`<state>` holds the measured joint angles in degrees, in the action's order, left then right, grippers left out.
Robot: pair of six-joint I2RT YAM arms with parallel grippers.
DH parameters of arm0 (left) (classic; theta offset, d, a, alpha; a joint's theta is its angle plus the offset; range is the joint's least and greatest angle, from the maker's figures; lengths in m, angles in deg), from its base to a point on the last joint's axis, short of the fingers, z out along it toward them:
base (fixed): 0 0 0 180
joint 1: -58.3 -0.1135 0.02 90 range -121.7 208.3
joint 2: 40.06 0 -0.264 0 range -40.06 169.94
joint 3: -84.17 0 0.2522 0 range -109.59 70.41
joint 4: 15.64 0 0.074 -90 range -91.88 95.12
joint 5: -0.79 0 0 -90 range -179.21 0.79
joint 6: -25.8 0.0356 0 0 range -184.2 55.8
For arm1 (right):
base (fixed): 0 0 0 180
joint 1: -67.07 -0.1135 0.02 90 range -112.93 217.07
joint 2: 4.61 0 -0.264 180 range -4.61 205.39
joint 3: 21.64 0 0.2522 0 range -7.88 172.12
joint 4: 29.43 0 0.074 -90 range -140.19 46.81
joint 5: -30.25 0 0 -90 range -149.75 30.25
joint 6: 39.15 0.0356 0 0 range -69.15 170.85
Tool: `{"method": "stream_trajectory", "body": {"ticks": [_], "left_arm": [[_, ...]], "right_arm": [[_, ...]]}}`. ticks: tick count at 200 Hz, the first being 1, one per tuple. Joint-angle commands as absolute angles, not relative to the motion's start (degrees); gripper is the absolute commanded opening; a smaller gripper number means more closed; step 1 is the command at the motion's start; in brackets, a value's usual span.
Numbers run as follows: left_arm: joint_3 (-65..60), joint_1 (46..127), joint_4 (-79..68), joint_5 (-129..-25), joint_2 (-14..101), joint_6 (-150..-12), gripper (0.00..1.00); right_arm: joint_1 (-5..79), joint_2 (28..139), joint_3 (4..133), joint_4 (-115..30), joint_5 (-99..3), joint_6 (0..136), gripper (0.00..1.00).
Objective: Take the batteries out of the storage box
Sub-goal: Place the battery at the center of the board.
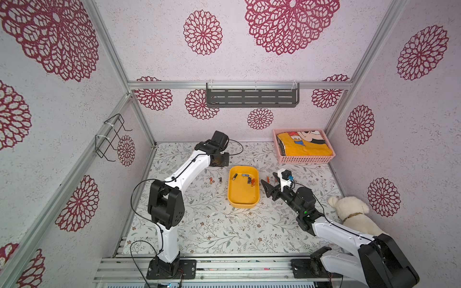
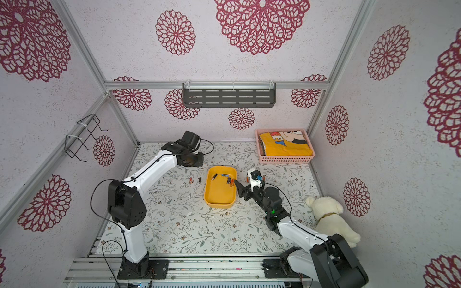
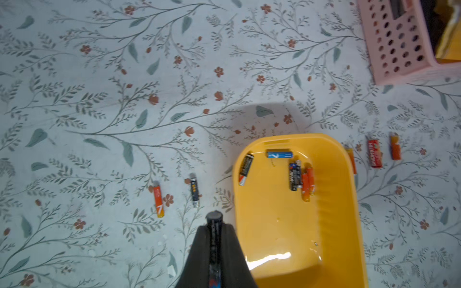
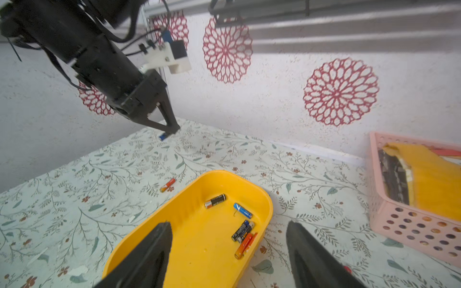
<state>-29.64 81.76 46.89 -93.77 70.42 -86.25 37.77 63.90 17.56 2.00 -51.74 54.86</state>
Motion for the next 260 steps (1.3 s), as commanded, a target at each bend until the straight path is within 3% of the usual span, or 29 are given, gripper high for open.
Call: {"method": "stream_trajectory", "body": {"ticks": [1,51,176,190,221,260], "left_arm": [[-24.0,77.9,43.2,-93.1,68.7,-84.2,0.00],[-18.1,72.8,38.4,-92.3,74.3,-81.5,0.00],[-17.2,70.3,36.0,-95.8,83.5,-80.9,0.02],[-16.8,70.3,35.8,-96.1,83.5,-80.8,0.06],[-16.9,70.2,36.2,-95.8,83.4,-80.9,0.27],[-16.8,70.3,37.6,-94.9,80.2,-82.1,0.29]], "right_arm": [[36.3,67.0,25.0,-6.3,-50.9,54.7,0.77],[33.6,71.0,29.5,-9.9,-51.8,55.0,0.76],[32.2,74.8,33.7,-16.9,-57.0,55.0,0.76],[32.2,75.2,33.9,-16.9,-56.9,55.2,0.76],[32.1,76.8,35.5,-18.8,-56.1,56.3,0.76],[31.5,81.4,45.4,-30.8,-59.8,60.9,0.72]]}}
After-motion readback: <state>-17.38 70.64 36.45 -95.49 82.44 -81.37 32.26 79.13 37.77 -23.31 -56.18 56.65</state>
